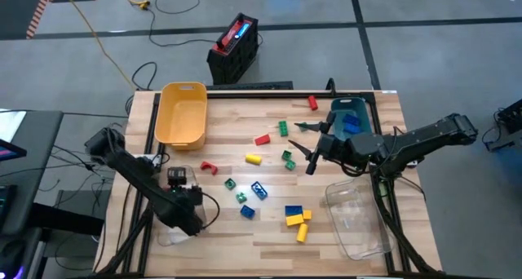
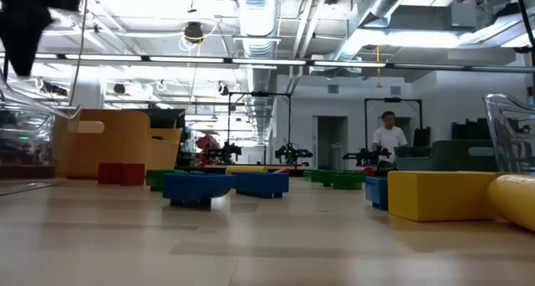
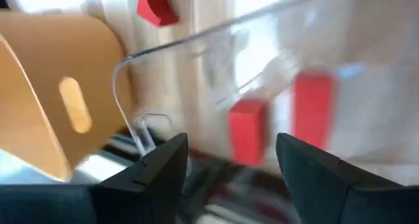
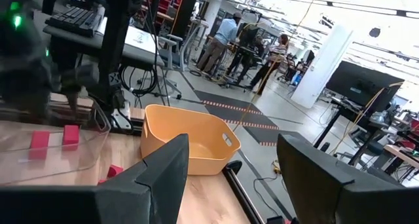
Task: Sort blocks
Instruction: Adjust the left transparent bin
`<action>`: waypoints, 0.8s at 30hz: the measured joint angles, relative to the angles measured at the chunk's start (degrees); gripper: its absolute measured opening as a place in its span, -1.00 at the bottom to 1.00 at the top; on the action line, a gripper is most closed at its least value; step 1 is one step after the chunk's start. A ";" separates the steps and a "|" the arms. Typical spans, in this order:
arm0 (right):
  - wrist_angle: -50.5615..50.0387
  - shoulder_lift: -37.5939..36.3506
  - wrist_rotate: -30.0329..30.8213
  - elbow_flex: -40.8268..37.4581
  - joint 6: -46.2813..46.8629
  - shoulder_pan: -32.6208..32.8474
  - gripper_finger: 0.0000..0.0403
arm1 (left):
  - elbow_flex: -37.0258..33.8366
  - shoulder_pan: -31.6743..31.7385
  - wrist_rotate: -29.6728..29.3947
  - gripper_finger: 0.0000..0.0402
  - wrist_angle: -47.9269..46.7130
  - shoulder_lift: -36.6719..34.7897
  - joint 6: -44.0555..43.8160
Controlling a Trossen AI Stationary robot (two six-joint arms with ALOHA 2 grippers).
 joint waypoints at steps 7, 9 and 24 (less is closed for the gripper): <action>-0.16 0.00 0.00 0.00 0.43 -0.20 0.24 | 4.37 -2.58 0.86 0.09 22.76 -10.90 -14.72; -0.16 0.00 -0.02 0.00 0.44 -0.59 0.24 | 3.83 -3.47 -1.59 0.09 31.69 -10.66 -15.64; -0.13 0.02 -0.01 0.00 1.02 0.49 0.24 | 7.52 -5.40 10.56 0.09 32.22 5.52 -21.89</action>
